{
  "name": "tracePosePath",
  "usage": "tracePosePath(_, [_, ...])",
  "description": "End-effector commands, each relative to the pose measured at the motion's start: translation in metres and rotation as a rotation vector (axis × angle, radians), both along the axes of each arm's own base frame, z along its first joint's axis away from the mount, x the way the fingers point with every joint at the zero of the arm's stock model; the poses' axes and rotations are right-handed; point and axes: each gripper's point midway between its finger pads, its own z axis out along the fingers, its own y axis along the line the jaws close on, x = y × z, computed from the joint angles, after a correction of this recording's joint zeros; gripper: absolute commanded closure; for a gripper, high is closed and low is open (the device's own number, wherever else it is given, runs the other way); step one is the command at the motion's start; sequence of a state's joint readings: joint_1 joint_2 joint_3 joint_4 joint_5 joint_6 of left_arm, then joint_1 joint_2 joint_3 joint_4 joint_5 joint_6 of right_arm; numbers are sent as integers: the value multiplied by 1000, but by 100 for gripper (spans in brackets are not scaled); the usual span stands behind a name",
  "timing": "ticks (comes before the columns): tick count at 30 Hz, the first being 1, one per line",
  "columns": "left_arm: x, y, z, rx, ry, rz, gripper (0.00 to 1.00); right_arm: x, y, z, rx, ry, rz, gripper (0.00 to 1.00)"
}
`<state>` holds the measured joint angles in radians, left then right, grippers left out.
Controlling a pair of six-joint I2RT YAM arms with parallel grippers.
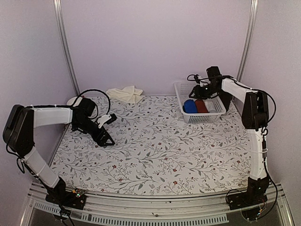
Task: Roll the towels
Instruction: Place the towel in the bin, then pick up the towel from the corner of the board.
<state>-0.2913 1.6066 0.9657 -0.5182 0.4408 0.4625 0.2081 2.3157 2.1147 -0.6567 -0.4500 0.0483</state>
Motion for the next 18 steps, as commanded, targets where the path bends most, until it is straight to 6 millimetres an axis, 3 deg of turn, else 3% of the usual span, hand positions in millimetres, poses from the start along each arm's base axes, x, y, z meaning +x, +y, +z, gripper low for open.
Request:
tracePosePath(1, [6, 5, 5, 10, -25, 15, 3, 11, 8, -44, -16, 45, -13, 64])
tracePosePath(7, [11, 11, 8, 22, -50, 35, 3, 14, 13, -70, -41, 68, -19, 64])
tracePosePath(10, [15, 15, 14, 24, -74, 47, 3, 12, 20, -64, -45, 50, 3, 64])
tracePosePath(13, [24, 21, 25, 27, -119, 69, 3, 10, 23, -38, -55, 1, 12, 60])
tracePosePath(16, [38, 31, 43, 33, -195, 104, 3, 6, 18, 17, -73, -97, -10, 51])
tracePosePath(18, [47, 38, 54, 53, -256, 117, 3, 0, 13, 42, -94, -144, -27, 45])
